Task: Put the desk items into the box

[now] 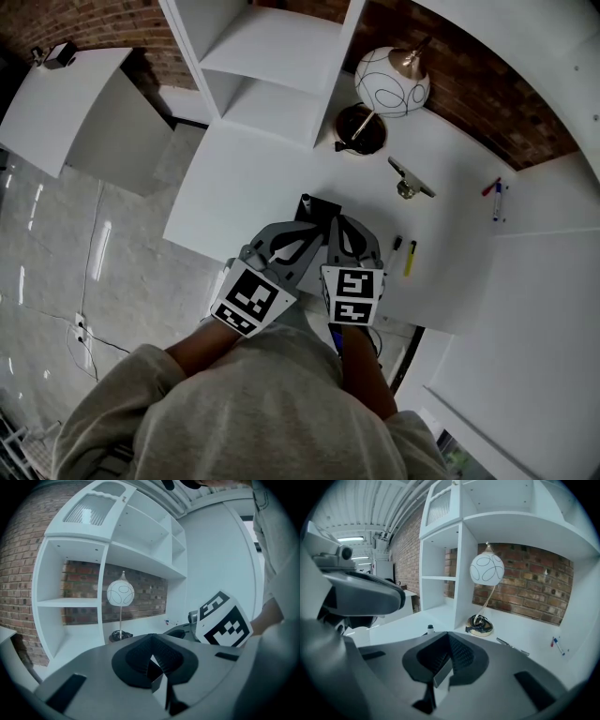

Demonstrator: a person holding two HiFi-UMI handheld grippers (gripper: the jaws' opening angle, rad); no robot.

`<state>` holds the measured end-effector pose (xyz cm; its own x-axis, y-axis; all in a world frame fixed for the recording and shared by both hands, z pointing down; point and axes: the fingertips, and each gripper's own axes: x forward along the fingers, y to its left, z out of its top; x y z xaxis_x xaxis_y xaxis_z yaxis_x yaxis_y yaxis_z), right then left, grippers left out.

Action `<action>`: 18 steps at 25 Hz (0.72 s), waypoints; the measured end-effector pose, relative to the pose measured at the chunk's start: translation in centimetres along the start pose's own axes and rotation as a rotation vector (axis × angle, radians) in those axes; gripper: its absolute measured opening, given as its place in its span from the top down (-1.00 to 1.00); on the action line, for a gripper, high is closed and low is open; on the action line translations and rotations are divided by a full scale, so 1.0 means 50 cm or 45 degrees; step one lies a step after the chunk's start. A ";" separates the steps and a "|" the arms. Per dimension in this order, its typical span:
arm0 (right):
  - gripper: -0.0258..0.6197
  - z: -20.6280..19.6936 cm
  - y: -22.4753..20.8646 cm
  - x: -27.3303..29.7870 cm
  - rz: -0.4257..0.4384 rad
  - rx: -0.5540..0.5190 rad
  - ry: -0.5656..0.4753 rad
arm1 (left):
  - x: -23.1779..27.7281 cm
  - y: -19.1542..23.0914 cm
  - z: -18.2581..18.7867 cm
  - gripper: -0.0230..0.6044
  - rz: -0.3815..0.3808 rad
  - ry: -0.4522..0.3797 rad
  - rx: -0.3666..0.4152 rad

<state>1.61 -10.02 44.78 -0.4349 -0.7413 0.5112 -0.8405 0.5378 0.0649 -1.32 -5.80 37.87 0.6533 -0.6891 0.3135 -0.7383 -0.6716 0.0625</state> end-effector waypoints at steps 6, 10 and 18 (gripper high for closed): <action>0.87 0.005 -0.034 -0.047 -0.091 0.043 -0.073 | 0.013 -0.026 0.011 0.91 -0.048 -0.018 0.016; 0.87 0.014 -0.058 -0.080 -0.155 0.067 -0.134 | 0.027 -0.048 0.022 0.90 -0.093 -0.028 0.045; 0.87 0.037 -0.079 -0.158 -0.249 0.078 -0.246 | 0.031 -0.087 0.043 0.91 -0.151 -0.060 0.080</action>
<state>7.78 -7.03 38.91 -0.3111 -0.8947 0.3205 -0.9299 0.3562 0.0915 3.25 -4.55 36.03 0.7435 -0.6149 0.2628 -0.6446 -0.7637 0.0368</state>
